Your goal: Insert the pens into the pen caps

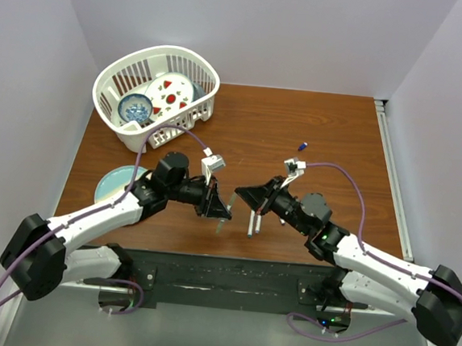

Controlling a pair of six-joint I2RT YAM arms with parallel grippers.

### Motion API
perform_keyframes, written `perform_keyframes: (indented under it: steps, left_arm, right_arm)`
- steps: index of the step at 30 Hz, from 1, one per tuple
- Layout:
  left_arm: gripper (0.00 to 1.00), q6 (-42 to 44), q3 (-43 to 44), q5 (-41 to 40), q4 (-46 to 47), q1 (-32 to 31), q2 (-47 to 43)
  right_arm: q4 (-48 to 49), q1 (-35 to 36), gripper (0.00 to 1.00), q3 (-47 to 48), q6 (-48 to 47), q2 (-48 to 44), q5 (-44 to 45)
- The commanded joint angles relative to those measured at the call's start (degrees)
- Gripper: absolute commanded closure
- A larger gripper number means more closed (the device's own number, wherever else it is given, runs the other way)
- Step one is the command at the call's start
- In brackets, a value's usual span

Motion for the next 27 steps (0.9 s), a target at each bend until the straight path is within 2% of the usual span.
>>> perform_keyframes:
  steps: [1, 6, 9, 13, 16, 18, 21, 27]
  left_arm:
    - [1.00, -1.9, 8.8, -10.8, 18.3, 6.4, 0.9]
    - [1.00, -1.7, 10.2, -9.3, 18.4, 6.9, 1.7]
    - [1.00, -1.9, 10.3, -8.5, 17.6, 6.9, 1.0]
    - [1.00, -2.3, 8.4, -5.1, 17.7, 6.9, -0.4]
    - [1.00, -3.7, 4.9, -1.7, 19.8, 6.9, -2.5]
    - [1.00, -4.8, 2.0, -1.2, 20.8, 6.9, -4.4]
    - [1.00, -4.5, 0.3, -1.8, 18.8, 6.9, -6.5]
    - [1.00, 0.4, 1.4, -0.3, 13.0, 6.9, -8.4]
  right_arm:
    - [-7.1, 9.0, 1.00, -4.7, 4.4, 1.3, -17.8]
    - [-4.8, 12.7, 1.00, -5.4, 5.7, 2.8, -16.6]
    - [-6.1, 13.0, 1.00, -5.7, 5.8, 0.6, -14.1]
    - [-16.3, 13.0, 1.00, 1.6, 3.3, -4.9, -4.5]
    - [-22.5, 13.1, 0.89, 8.1, 1.0, -7.5, 5.0]
    - [-24.0, 13.0, 0.74, 11.2, -1.4, -7.5, 10.7]
    - [-25.8, 13.0, 0.60, 17.2, -5.7, -5.9, 14.3]
    - [-34.4, 13.1, 0.45, 29.2, -15.3, -4.2, 18.9]
